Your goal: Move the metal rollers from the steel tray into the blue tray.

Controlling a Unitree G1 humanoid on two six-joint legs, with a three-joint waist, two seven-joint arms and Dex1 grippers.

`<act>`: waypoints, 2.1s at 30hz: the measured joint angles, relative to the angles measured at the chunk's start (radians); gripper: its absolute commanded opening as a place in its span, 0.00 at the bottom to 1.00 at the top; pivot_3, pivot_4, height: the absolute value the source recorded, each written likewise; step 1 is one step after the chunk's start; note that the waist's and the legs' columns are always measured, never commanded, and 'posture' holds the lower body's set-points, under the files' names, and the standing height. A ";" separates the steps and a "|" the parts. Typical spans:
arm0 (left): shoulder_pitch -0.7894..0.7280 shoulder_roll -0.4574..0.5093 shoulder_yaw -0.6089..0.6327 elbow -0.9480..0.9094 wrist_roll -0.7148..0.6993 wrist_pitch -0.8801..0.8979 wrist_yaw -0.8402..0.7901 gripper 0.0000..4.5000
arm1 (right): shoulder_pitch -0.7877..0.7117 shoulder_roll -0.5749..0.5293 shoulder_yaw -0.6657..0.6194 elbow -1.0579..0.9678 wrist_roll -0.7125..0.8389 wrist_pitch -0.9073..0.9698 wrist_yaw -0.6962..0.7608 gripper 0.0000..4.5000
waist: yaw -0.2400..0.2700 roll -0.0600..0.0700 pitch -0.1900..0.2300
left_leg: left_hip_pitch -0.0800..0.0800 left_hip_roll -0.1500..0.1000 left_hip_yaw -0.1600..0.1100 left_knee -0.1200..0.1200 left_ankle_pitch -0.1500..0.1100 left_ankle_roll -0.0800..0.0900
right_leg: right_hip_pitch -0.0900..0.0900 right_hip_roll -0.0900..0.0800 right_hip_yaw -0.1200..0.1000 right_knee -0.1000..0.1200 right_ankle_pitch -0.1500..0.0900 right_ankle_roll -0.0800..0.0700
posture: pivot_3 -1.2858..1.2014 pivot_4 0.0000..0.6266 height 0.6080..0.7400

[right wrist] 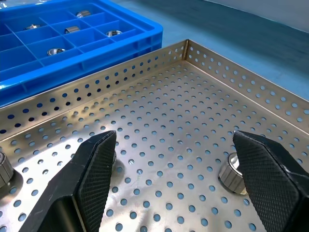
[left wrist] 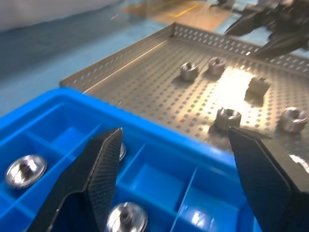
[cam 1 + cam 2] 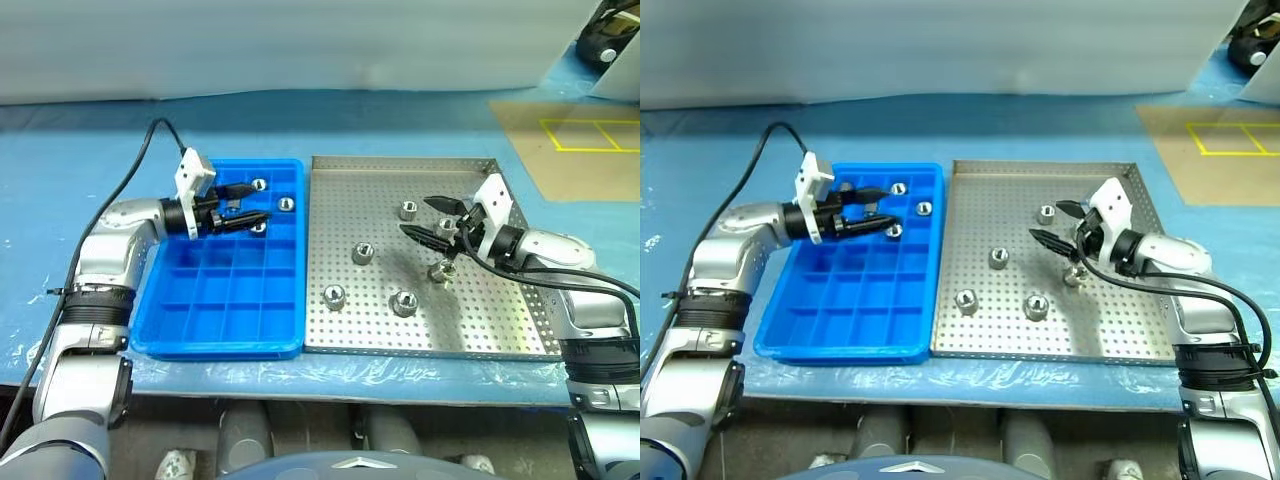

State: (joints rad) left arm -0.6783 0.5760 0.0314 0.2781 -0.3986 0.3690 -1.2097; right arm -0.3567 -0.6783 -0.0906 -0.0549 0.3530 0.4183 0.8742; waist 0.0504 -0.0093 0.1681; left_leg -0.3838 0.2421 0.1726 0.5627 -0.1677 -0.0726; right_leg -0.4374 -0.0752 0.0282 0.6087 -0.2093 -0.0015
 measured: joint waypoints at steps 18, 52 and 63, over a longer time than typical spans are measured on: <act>-0.357 -0.025 -0.606 0.226 -0.016 -0.225 -0.398 0.82 | 0.175 -0.062 0.006 -0.321 0.028 0.108 -0.016 0.88 | -0.012 0.001 0.000 | 0.003 -0.001 0.002 0.000 0.000 0.000 | 0.001 0.001 0.003 0.000 0.000 0.000 | 0.37 0.24 1.00; -0.434 -0.262 -0.905 0.676 0.163 -0.797 -0.401 0.82 | 0.537 -0.066 -0.177 -0.717 0.159 0.295 -0.198 0.88 | -0.082 0.006 -0.010 | 0.020 -0.002 0.002 0.010 -0.007 0.011 | 0.025 0.000 0.007 -0.002 -0.005 0.009 | 0.27 0.24 1.00; -0.434 -0.328 -0.840 0.750 0.431 -0.866 -0.378 0.82 | 0.567 -0.067 -0.210 -0.749 0.165 0.316 -0.245 0.88 | -0.140 0.003 -0.017 | 0.014 -0.003 0.001 0.013 -0.008 0.013 | 0.020 -0.001 0.007 -0.005 -0.006 0.012 | 0.27 0.24 1.00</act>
State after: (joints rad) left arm -1.1119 0.2477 -0.8086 1.0278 0.0323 -0.4972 -1.5877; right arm 0.2101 -0.7451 -0.3010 -0.8037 0.5179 0.7347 0.6288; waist -0.0896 -0.0061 0.1508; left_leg -0.3700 0.2391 0.1736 0.5761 -0.1759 -0.0595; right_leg -0.4173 -0.0758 0.0354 0.6042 -0.2150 0.0104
